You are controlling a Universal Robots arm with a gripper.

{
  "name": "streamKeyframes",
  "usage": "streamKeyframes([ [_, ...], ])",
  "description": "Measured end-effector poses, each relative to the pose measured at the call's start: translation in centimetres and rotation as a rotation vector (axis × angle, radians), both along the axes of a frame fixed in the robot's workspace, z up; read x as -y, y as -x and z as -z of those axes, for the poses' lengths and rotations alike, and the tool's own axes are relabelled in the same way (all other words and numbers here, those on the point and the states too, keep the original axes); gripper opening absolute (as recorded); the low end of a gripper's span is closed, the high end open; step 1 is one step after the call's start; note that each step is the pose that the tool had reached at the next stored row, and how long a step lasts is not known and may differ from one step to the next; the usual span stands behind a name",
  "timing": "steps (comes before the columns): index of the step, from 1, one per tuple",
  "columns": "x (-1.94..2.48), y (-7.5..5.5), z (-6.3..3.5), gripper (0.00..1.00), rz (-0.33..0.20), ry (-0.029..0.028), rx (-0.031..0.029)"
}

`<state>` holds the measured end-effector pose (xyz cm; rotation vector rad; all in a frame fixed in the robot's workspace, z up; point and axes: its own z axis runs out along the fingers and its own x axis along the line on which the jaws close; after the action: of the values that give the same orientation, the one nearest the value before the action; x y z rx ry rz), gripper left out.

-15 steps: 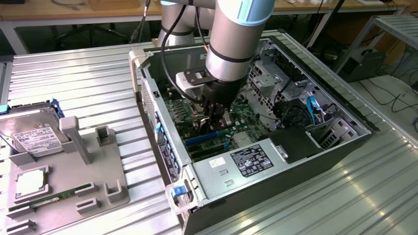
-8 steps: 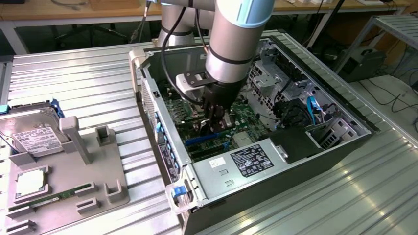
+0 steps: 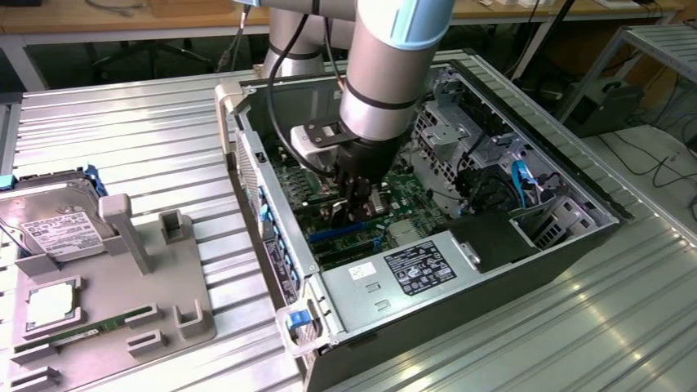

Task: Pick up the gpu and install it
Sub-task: 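Insert the gpu into the slot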

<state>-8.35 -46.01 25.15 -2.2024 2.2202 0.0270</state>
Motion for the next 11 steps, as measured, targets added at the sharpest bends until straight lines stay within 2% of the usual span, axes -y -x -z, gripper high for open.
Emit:
streamKeyframes([
  [11, -0.28, 0.12, 0.5, 0.29, 0.0, -0.0004, 0.0002],
])
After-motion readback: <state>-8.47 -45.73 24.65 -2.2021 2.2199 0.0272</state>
